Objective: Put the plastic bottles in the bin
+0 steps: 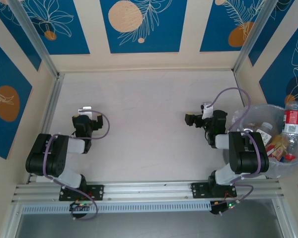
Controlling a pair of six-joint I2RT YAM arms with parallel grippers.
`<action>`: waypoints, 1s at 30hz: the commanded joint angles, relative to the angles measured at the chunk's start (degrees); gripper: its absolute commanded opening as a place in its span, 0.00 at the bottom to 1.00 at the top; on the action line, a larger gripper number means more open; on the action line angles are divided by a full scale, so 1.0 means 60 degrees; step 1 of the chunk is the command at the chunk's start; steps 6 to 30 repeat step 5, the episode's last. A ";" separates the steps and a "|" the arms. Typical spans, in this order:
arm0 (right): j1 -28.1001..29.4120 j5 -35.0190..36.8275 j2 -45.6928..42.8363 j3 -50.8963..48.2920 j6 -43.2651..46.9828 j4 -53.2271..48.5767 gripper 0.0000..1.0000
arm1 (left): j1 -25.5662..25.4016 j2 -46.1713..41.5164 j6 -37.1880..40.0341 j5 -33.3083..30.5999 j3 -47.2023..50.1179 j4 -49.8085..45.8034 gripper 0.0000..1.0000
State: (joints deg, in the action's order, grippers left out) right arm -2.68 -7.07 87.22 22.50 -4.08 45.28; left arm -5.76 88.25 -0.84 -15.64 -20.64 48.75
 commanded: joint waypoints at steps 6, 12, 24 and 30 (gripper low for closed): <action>0.0036 0.0311 0.0009 0.0107 -0.0137 0.0411 0.99 | -0.0080 -0.0041 0.0199 -0.0029 -0.0130 0.0327 0.99; 0.0036 0.0311 0.0009 0.0107 -0.0137 0.0411 0.99 | -0.0080 -0.0041 0.0199 -0.0029 -0.0130 0.0327 0.99; 0.0036 0.0311 0.0009 0.0107 -0.0137 0.0411 0.99 | -0.0080 -0.0041 0.0199 -0.0029 -0.0130 0.0327 0.99; 0.0036 0.0311 0.0009 0.0107 -0.0137 0.0411 0.99 | -0.0080 -0.0041 0.0199 -0.0029 -0.0130 0.0327 0.99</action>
